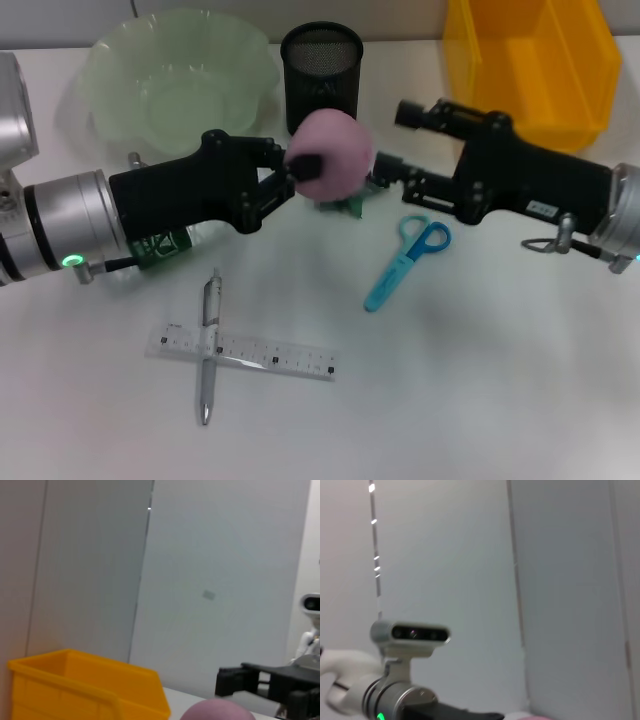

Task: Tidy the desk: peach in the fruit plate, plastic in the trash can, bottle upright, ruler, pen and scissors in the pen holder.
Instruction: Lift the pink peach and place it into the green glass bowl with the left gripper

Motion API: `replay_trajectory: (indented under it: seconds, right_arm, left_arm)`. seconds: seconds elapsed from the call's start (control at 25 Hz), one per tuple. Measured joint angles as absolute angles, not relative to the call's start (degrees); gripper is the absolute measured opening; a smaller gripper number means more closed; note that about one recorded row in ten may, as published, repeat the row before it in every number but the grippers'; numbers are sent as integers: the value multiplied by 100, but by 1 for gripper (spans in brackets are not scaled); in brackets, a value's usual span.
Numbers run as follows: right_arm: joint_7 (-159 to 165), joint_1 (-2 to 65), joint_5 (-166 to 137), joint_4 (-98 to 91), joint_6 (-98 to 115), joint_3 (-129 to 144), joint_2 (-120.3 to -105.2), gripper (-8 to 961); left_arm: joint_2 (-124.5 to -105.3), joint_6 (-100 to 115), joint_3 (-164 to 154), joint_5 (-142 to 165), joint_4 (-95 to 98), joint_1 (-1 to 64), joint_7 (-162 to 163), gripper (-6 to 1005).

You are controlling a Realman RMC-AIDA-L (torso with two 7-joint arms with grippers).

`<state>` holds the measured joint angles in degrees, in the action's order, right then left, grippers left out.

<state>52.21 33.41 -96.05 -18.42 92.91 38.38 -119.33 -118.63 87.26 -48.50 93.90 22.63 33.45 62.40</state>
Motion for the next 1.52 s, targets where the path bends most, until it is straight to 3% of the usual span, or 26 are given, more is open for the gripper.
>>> replay_trajectory:
  seconds: [0.28,0.68,0.88,1.2,1.52]
  right_arm:
    - [5188,3155,-9547,-1839,9076,3836,-11932,684]
    - [5164,3074,-9564,-1664,8432,3880,-11947,683]
    - [5159,3048,-9576,-1624,8166,3885,-11950,683]
    - [5158,3021,-9583,-1606,8097,3885,-11948,682]
    - [5159,3014,-9567,-1608,8000,3885,-11935,682]
  left_arm:
    - [-11863,8308,-4852,8361,2240,3253,5981,78]
    - [-11896,6332,-4862,6553,1679,3527,5286,40]
    - [-11917,5072,-4867,6247,1404,3823,5039,67]
    - [-11918,4853,-4851,6086,1351,3838,4959,111]
    - [-11918,4888,-4876,6073,1280,3857,4981,327]
